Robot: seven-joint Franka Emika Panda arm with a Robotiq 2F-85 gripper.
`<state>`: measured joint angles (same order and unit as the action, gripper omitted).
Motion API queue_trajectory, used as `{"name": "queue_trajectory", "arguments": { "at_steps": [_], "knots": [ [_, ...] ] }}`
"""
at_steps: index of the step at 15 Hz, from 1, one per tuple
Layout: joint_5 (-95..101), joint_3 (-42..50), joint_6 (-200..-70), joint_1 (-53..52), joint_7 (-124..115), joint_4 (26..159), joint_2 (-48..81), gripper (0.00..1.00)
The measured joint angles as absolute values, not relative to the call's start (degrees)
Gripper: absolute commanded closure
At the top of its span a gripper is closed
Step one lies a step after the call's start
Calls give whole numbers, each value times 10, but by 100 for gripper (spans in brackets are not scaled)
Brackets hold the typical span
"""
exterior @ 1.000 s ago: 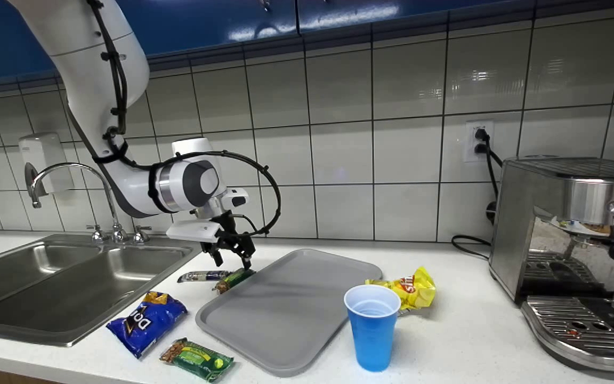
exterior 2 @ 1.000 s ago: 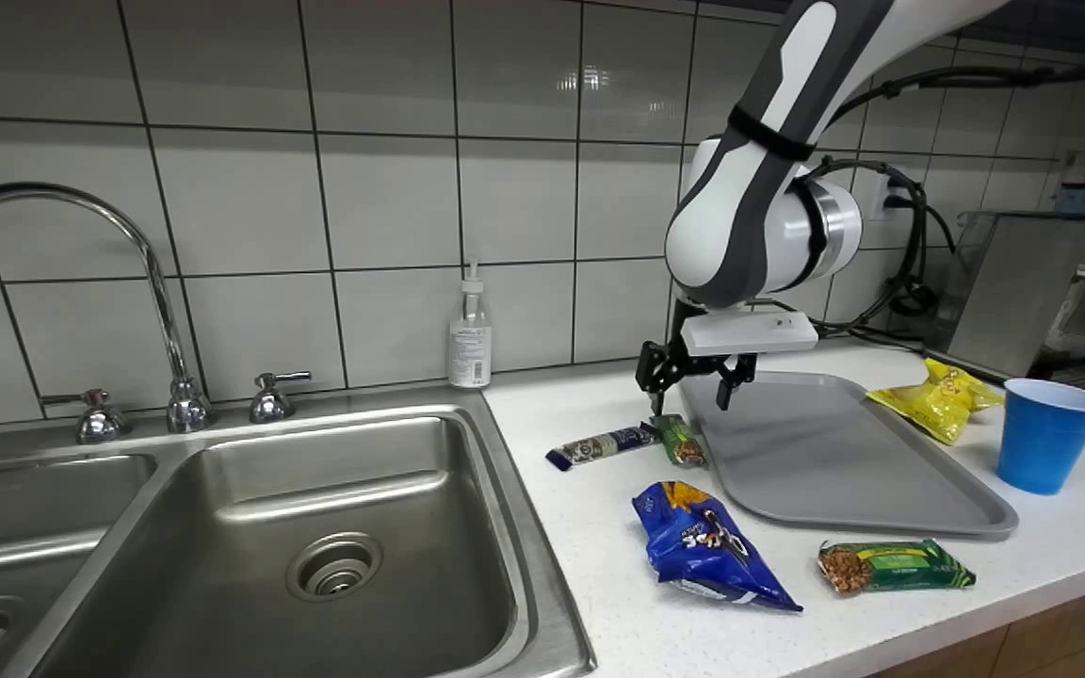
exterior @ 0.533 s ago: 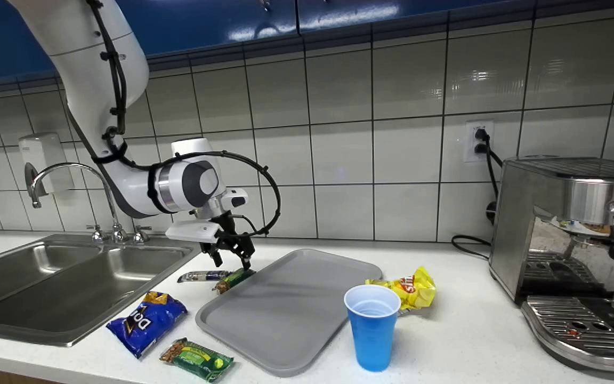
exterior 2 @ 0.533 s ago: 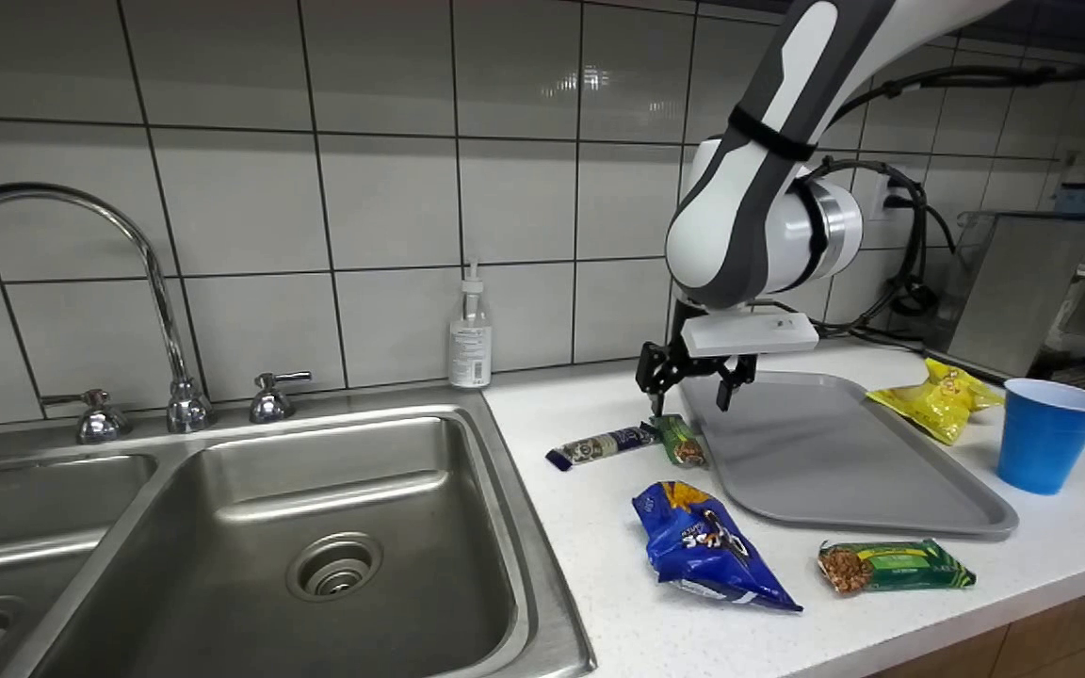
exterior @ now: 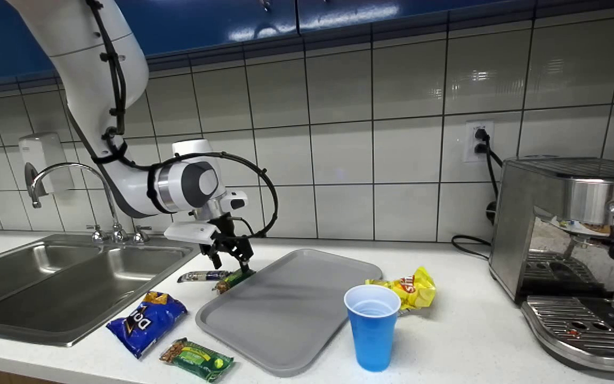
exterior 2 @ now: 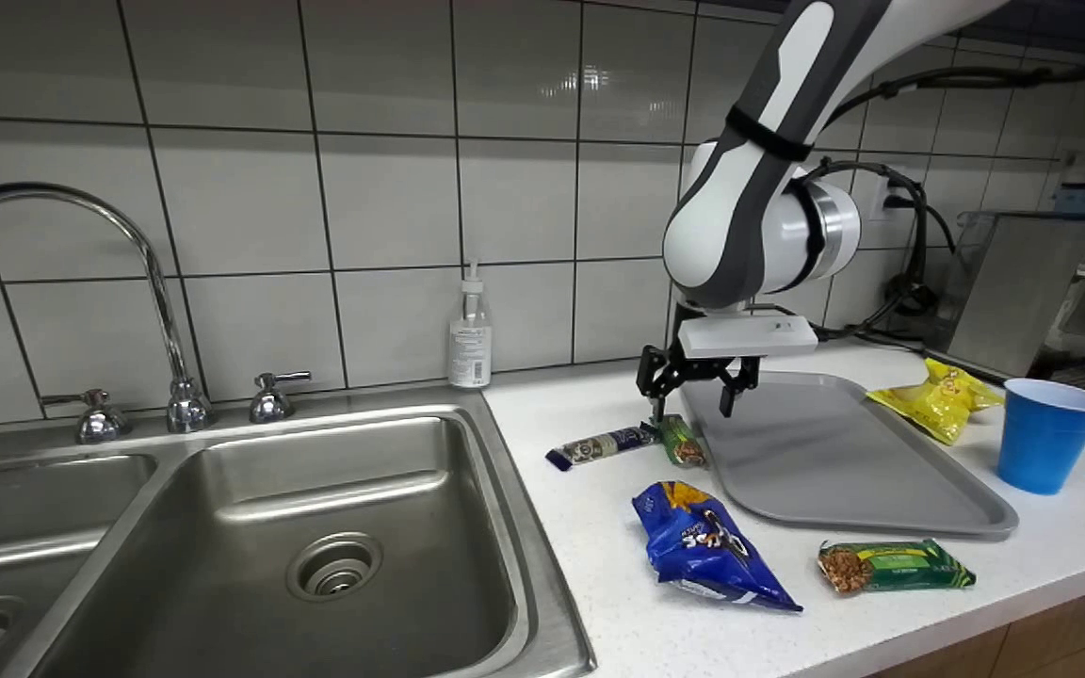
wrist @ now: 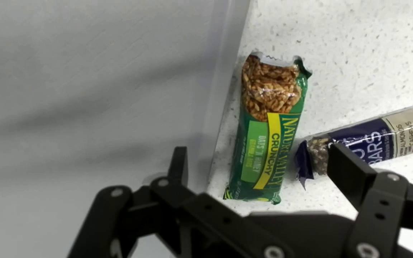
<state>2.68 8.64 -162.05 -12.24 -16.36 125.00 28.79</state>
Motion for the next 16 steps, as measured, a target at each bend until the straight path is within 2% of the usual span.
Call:
{"name": "queue_trajectory", "arguments": {
  "at_steps": [16],
  "knots": [
    [-4,78,-1505,-183,-407,1210,287,0]
  ]
}}
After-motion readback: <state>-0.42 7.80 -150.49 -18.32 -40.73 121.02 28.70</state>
